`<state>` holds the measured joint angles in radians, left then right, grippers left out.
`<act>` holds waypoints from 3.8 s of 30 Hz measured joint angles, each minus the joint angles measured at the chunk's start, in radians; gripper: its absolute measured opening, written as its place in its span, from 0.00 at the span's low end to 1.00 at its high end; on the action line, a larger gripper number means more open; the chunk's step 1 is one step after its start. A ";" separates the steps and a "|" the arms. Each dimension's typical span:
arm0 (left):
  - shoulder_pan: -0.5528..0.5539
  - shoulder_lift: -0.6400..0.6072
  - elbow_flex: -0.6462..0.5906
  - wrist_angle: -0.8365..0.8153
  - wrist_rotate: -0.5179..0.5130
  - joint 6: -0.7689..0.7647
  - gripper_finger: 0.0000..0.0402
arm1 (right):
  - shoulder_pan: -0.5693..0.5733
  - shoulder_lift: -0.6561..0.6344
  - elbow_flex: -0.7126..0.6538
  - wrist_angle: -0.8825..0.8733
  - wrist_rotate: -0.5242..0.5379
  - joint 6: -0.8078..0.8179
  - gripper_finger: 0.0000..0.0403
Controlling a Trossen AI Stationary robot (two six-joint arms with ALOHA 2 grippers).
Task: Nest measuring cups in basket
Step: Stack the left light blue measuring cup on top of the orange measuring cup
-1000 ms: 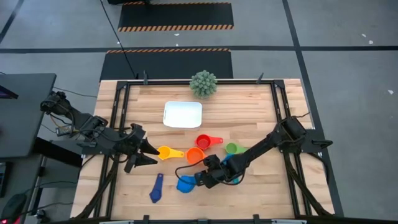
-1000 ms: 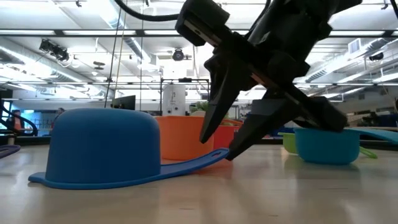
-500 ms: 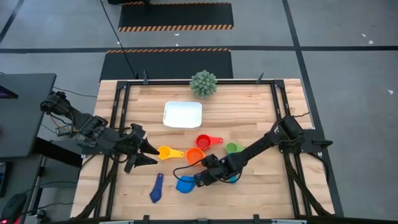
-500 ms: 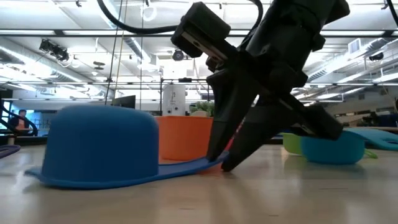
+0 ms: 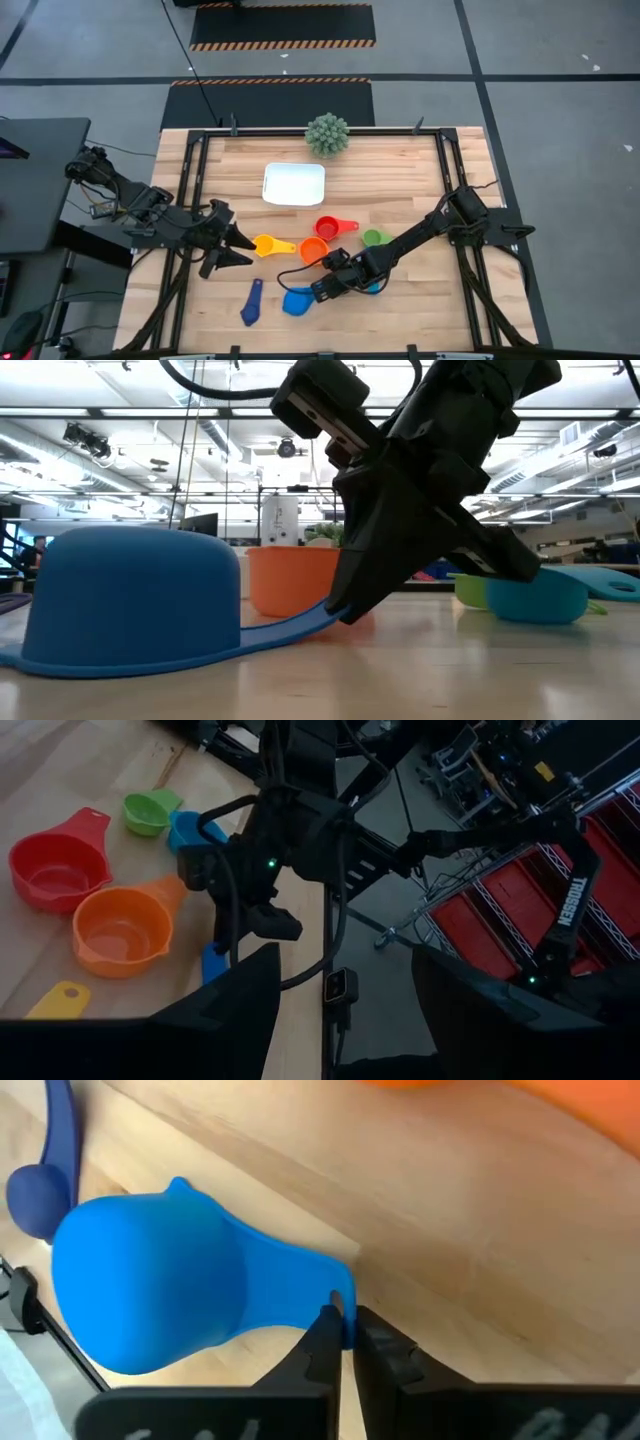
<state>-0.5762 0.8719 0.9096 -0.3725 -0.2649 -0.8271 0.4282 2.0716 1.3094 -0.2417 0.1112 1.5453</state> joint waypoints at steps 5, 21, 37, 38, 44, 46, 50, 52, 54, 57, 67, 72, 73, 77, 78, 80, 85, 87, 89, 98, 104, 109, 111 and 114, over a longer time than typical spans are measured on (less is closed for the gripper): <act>0.000 0.000 0.000 0.000 0.000 -0.005 0.58 | 0.000 -0.004 -0.001 0.024 0.001 -0.018 0.04; 0.001 0.004 0.000 -0.005 -0.038 -0.034 0.58 | -0.032 -0.110 -0.003 0.001 0.058 -0.245 0.03; 0.001 0.184 0.000 0.015 -0.002 -0.079 0.58 | -0.077 -0.262 -0.003 -0.010 0.115 -0.659 0.03; 0.003 0.189 0.000 0.029 0.010 -0.079 0.58 | -0.077 -0.276 -0.003 -0.011 0.126 -0.695 0.03; 0.034 0.209 0.000 0.069 0.094 -0.078 0.58 | -0.077 -0.355 -0.003 -0.048 0.179 -0.928 0.03; 0.051 0.209 0.000 0.069 0.113 -0.075 0.58 | -0.077 -0.383 -0.003 -0.048 0.180 -1.019 0.03; 0.094 0.209 0.000 0.083 0.163 -0.046 0.58 | -0.077 -0.438 -0.003 -0.048 0.183 -1.174 0.03; 0.113 0.209 0.000 0.091 0.193 -0.022 0.58 | -0.077 -0.466 -0.003 -0.049 0.186 -1.219 0.03; 0.136 0.209 0.000 0.093 0.212 0.007 0.58 | -0.078 -0.495 -0.003 -0.054 0.187 -1.240 0.03; 0.185 0.215 0.000 0.094 0.243 0.048 0.58 | -0.084 -0.533 -0.003 -0.079 0.186 -1.257 0.03; 0.340 0.287 0.000 0.169 0.396 0.128 0.58 | -0.076 -0.623 -0.003 -0.282 0.221 -1.261 0.03; 0.382 0.363 -0.001 0.269 0.468 0.133 0.58 | -0.065 -0.645 -0.003 -0.370 0.253 -1.261 0.03; 0.387 0.377 -0.001 0.279 0.484 0.134 0.58 | -0.063 -0.650 -0.003 -0.387 0.253 -1.261 0.03; 0.405 0.429 -0.001 0.343 0.527 0.134 0.58 | -0.063 -0.657 -0.006 -0.461 0.260 -1.251 0.03; 0.407 0.439 -0.001 0.366 0.531 0.134 0.58 | -0.062 -0.661 -0.015 -0.455 0.259 -1.250 0.03; 0.411 0.453 -0.001 0.413 0.533 0.133 0.58 | -0.058 -0.671 -0.036 -0.429 0.256 -1.252 0.03; 0.424 0.471 -0.001 0.474 0.578 0.119 0.58 | -0.043 -0.692 -0.047 -0.404 0.234 -1.259 0.03; 0.437 0.471 -0.001 0.487 0.602 0.107 0.58 | -0.041 -0.712 -0.047 -0.390 0.228 -1.262 0.03; 0.449 0.471 -0.001 0.502 0.633 0.099 0.58 | -0.041 -0.732 -0.047 -0.376 0.227 -1.268 0.03; 0.462 0.471 -0.001 0.626 0.693 0.063 0.58 | -0.056 -0.782 -0.047 -0.289 0.225 -1.287 0.03; 0.462 0.471 -0.001 0.648 0.684 0.061 0.58 | -0.070 -0.782 -0.047 -0.248 0.226 -1.279 0.03; 0.462 0.470 0.000 0.682 0.683 0.060 0.55 | -0.078 -0.782 -0.047 -0.220 0.230 -1.280 0.03; 0.462 0.470 0.000 0.683 0.684 0.060 0.53 | -0.077 -0.782 -0.047 -0.211 0.230 -1.286 0.03; 0.461 0.470 0.000 0.684 0.689 0.061 0.46 | -0.077 -0.782 -0.047 -0.210 0.230 -1.287 0.03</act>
<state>-0.1154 1.3418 0.9092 0.3115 0.4237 -0.7666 0.3508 1.2900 1.2621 -0.4522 0.3416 0.2581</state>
